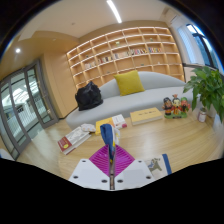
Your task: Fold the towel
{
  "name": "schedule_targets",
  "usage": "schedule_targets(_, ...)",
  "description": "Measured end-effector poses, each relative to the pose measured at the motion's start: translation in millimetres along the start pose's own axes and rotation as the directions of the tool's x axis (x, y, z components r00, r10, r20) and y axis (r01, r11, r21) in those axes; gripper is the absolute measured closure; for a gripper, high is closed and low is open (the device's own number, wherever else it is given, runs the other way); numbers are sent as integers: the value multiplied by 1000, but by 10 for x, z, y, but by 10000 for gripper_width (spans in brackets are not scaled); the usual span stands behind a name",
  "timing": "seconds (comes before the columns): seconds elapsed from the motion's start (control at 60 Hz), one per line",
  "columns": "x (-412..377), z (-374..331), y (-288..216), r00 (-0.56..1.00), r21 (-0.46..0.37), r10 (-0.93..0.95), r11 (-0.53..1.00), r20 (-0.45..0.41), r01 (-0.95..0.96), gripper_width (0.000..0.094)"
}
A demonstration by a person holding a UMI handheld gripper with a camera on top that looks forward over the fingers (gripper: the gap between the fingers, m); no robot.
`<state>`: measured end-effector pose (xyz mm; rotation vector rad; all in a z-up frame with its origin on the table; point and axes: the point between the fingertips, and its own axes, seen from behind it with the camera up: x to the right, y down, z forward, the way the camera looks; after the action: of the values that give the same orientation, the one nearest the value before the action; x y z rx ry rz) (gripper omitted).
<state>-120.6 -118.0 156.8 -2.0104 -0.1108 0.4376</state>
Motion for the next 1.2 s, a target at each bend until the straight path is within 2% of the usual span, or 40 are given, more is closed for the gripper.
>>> schedule_targets(0.033,316,47,109,999,-15,5,1000,-36,-5,882)
schedule_targets(0.067,587,69,198,997,-32,4,999,-74,-7,816)
schedule_targets(0.083,718,72,241,995,-40,6,999,-95,-10,750)
schedule_targets(0.117,993,108,343,991,-58,6,998,-136,-14,553)
schedule_targets(0.133,1109,91,401,988,-66,6,998,-151,-16,420)
schedule_targets(0.167,1329,57,480,982,-83,9,996,-187,-25,233)
schedule_targets(0.183,1442,31,507,978,-87,11,996,-207,-29,156)
schedule_targets(0.217,1639,-38,552,969,-96,9,995,-247,-34,80)
schedule_targets(0.25,1813,-65,555,961,-101,2,994,-276,-31,84)
schedule_targets(0.367,1967,-421,437,956,-72,-22,997,-294,1,88)
schedule_targets(0.6,1746,-1240,262,958,-39,-140,990,-251,135,89)
schedule_targets(0.833,1336,-2033,396,952,-53,-223,975,-208,216,85)
schedule_targets(1.033,1201,-2454,612,957,-78,-228,973,-177,218,84)
schedule_targets(1.2,1200,-2643,626,950,-76,-251,967,-186,241,89)
